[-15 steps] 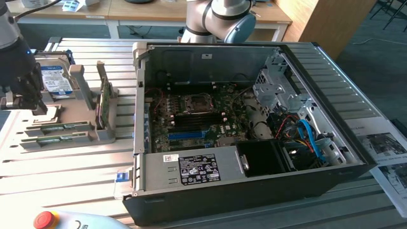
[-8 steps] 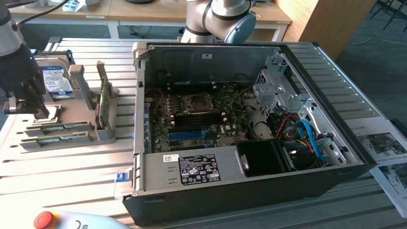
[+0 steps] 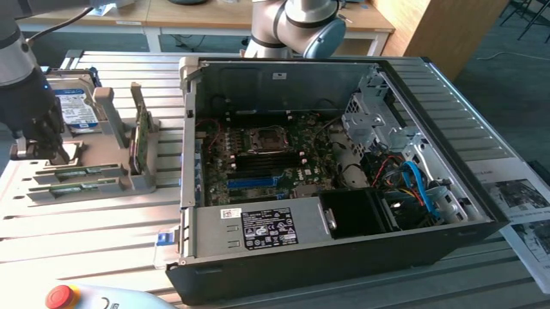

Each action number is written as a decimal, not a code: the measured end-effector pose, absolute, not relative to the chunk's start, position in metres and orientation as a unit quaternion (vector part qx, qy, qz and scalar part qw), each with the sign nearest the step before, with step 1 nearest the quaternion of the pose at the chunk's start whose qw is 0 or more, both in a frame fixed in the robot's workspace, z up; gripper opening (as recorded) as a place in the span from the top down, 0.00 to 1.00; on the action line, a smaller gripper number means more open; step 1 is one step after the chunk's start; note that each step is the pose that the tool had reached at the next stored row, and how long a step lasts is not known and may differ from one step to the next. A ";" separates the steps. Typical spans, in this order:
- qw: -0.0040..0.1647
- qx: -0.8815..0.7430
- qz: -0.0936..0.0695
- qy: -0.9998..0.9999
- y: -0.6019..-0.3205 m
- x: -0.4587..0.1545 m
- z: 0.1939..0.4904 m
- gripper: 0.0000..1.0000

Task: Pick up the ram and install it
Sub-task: 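Pick up the ram and move it above insertion slot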

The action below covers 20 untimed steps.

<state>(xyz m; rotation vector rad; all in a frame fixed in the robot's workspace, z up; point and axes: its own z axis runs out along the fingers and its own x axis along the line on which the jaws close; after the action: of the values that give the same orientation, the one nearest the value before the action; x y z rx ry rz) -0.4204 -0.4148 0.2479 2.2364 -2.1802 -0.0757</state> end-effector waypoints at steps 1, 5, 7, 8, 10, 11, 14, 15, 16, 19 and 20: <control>0.009 0.716 -0.024 -0.698 -0.415 -0.420 0.248 0.89; 0.009 0.716 -0.024 -0.698 -0.415 -0.420 0.248 0.89; 0.009 0.716 -0.024 -0.698 -0.417 -0.420 0.248 0.89; 0.009 0.716 -0.024 -0.698 -0.418 -0.420 0.248 0.89; 0.009 0.716 -0.024 -0.698 -0.420 -0.420 0.247 0.89; 0.009 0.716 -0.024 -0.698 -0.421 -0.420 0.247 0.89; 0.009 0.716 -0.024 -0.698 -0.425 -0.420 0.247 0.89; 0.009 0.716 -0.024 -0.698 -0.426 -0.420 0.247 0.89; 0.009 0.716 -0.024 -0.698 -0.427 -0.420 0.247 0.89; 0.009 0.716 -0.024 -0.698 -0.427 -0.420 0.247 0.89; 0.009 0.716 -0.024 -0.698 -0.427 -0.420 0.247 0.89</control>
<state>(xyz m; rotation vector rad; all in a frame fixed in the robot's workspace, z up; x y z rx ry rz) -0.4204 -0.4269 0.2470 2.2362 -2.1802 -0.0756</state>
